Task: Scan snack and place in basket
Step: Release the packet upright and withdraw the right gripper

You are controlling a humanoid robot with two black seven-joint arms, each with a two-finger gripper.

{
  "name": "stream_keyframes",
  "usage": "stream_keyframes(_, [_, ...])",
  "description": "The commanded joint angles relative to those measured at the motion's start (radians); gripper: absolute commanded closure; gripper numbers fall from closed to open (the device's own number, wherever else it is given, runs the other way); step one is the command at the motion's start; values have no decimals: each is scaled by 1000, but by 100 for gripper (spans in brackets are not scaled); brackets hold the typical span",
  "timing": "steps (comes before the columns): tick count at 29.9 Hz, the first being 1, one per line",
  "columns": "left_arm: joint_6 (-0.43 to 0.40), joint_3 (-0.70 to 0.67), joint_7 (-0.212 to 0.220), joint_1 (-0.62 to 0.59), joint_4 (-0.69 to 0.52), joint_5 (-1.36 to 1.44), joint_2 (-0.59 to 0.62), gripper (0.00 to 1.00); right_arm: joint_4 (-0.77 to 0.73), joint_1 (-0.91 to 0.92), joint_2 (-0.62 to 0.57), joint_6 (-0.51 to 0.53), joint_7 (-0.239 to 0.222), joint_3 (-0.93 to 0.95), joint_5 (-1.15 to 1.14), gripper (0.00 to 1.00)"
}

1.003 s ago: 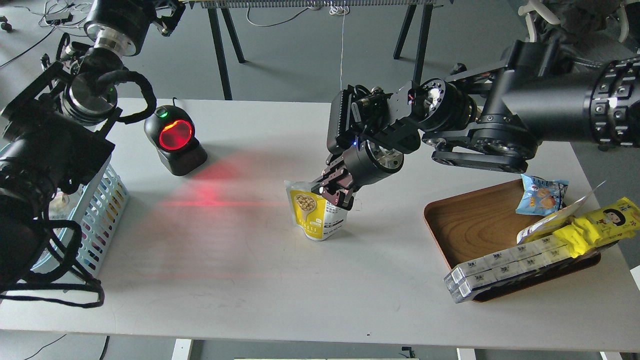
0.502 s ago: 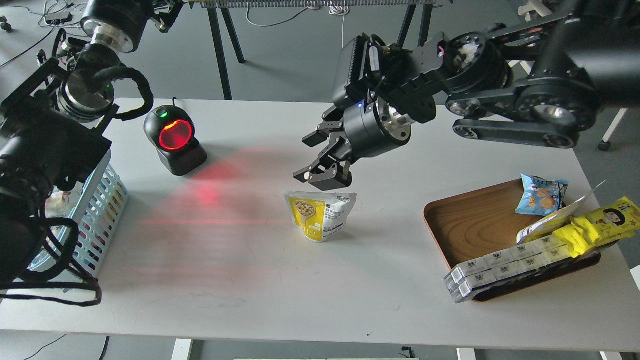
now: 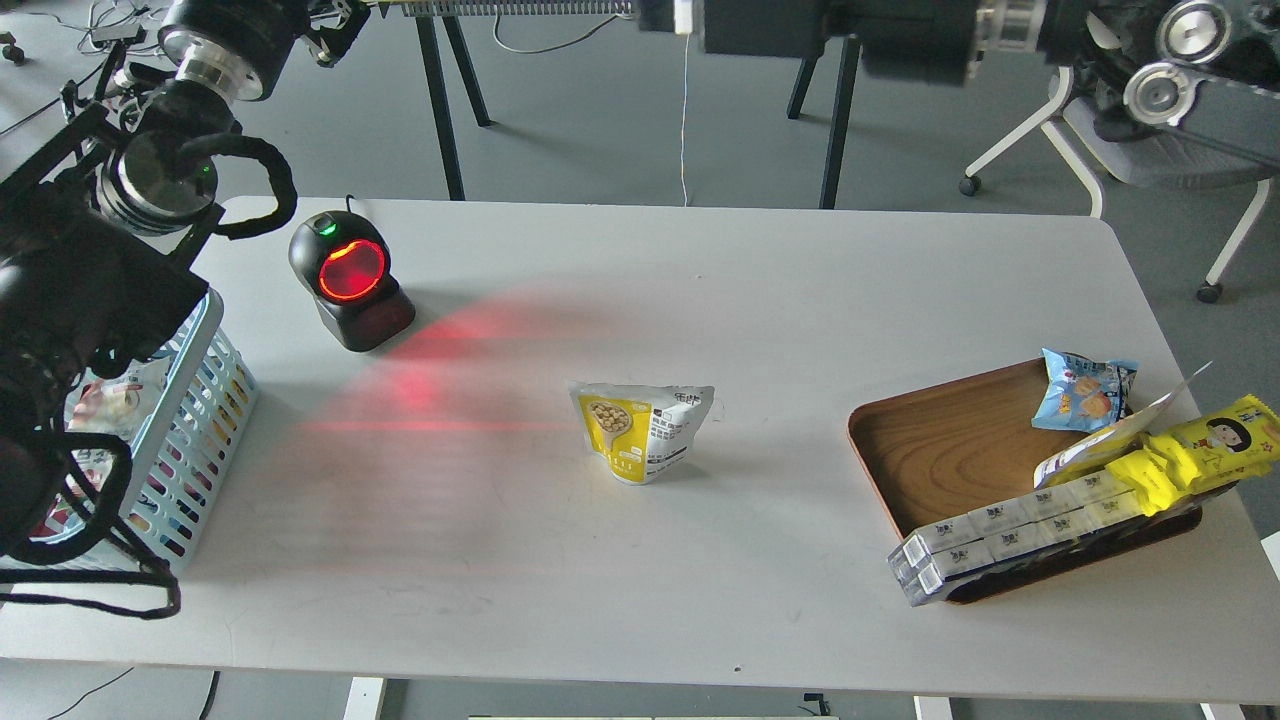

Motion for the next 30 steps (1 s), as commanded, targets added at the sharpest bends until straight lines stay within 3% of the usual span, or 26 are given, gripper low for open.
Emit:
stream_keyframes(1, [0, 67, 1, -46, 0, 39, -7, 0, -70, -88, -59, 30, 0, 98, 85, 0])
stream_keyframes(8, [0, 182, 4, -186, -10, 134, -12, 0, -242, -183, -77, 70, 0, 154, 490, 0])
stream_keyframes(15, [0, 244, 9, -254, -184, 263, 81, 0, -357, -234, -62, 125, 0, 158, 847, 0])
stream_keyframes(23, [0, 242, 12, -286, -537, 651, 244, 0, -434, -356, -5, 126, 0, 275, 1133, 0])
stream_keyframes(30, [10, 238, 6, -277, -882, 1074, 365, 1, -538, -508, 88, 126, 0, 518, 1190, 0])
